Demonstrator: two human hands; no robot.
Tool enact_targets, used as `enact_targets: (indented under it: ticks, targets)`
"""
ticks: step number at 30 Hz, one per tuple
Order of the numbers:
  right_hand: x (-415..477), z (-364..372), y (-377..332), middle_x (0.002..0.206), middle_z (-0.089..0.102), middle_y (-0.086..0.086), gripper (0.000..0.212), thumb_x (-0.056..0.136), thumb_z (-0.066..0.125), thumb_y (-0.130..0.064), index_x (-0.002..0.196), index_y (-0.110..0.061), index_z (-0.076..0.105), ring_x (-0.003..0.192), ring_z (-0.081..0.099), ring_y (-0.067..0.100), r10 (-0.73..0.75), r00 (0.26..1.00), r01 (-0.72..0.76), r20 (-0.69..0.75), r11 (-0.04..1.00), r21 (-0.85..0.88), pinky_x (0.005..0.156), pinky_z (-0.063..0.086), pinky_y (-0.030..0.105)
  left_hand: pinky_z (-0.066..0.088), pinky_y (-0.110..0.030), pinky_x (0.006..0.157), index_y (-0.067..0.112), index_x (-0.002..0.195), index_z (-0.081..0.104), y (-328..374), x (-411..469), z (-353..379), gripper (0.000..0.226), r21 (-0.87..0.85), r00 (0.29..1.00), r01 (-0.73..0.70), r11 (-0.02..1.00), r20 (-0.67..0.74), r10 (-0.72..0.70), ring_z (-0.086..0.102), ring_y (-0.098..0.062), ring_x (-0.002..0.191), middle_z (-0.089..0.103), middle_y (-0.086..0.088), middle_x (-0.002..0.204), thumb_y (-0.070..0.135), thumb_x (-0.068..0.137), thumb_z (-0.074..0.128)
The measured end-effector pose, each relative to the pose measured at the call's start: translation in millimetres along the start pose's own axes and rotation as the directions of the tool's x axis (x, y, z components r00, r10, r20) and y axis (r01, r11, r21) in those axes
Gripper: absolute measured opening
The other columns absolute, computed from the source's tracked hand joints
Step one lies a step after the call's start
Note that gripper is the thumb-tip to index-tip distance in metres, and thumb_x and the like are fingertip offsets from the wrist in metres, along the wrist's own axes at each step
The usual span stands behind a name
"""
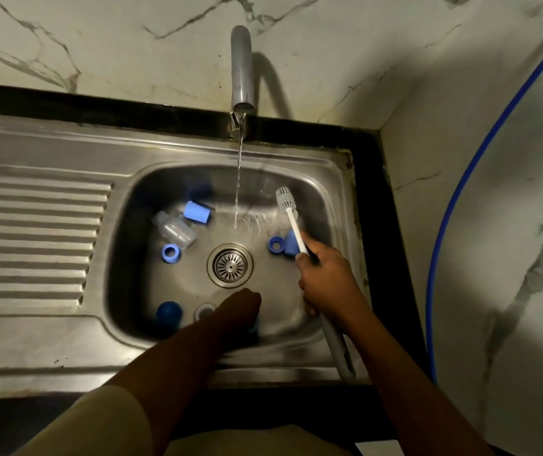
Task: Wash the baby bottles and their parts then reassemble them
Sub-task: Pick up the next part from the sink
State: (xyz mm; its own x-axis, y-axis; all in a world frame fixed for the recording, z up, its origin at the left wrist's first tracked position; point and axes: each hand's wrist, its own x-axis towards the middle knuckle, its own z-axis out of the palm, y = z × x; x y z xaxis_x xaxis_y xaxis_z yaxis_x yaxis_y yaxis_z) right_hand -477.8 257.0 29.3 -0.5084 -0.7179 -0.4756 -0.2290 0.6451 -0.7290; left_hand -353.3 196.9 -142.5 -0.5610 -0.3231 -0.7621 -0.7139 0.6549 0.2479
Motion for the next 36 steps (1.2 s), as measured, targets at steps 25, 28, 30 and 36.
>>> enact_targets:
  ticks: [25,28,30,36]
  targets:
    - [-1,29,-21,0.060,0.045,0.002,0.044,0.103,0.041,-0.020,0.139,-0.044,0.051,0.040,0.042,0.011,0.045,0.985,-0.066,0.166,0.990,0.124,0.040,0.039,0.024,0.046,-0.034,0.103,0.006,0.129,0.052,-129,-46,2,0.044,-0.233,0.860,0.480,0.846,-0.064,-0.506,0.054,-0.031,0.127,0.054,-0.017,0.137,0.028,0.094,0.064]
    - [-4,32,-20,0.059,0.041,0.000,0.047,0.103,0.041,-0.019,0.143,-0.042,0.047,0.038,0.038,0.008,0.096,0.972,-0.139,0.217,0.971,0.193,0.038,0.035,0.020,0.045,-0.035,0.102,0.007,0.126,0.052,-124,-48,5,0.038,-0.248,0.861,0.476,0.844,-0.065,-0.504,0.053,-0.032,0.126,0.051,-0.016,0.136,0.022,0.094,0.063]
    - [-4,31,-21,0.060,0.040,0.001,0.046,0.103,0.042,-0.019,0.144,-0.040,0.047,0.038,0.036,0.008,0.120,0.965,-0.176,0.235,0.955,0.236,0.039,0.033,0.020,0.046,-0.033,0.100,0.006,0.124,0.053,-122,-51,0,0.036,-0.283,0.869,0.450,0.847,-0.080,-0.489,0.055,-0.031,0.123,0.054,-0.015,0.134,0.023,0.094,0.062]
    - [-3,26,-34,0.062,0.042,0.003,0.042,0.103,0.047,-0.018,0.139,-0.039,0.052,0.038,0.033,0.009,0.101,0.955,-0.197,0.280,0.919,0.342,0.039,0.031,0.018,0.055,-0.033,0.070,0.014,0.100,0.069,-115,-50,-68,0.010,-0.874,0.864,-0.018,0.486,-0.258,-0.432,0.064,-0.024,0.084,0.067,-0.008,0.098,0.018,0.094,0.063]
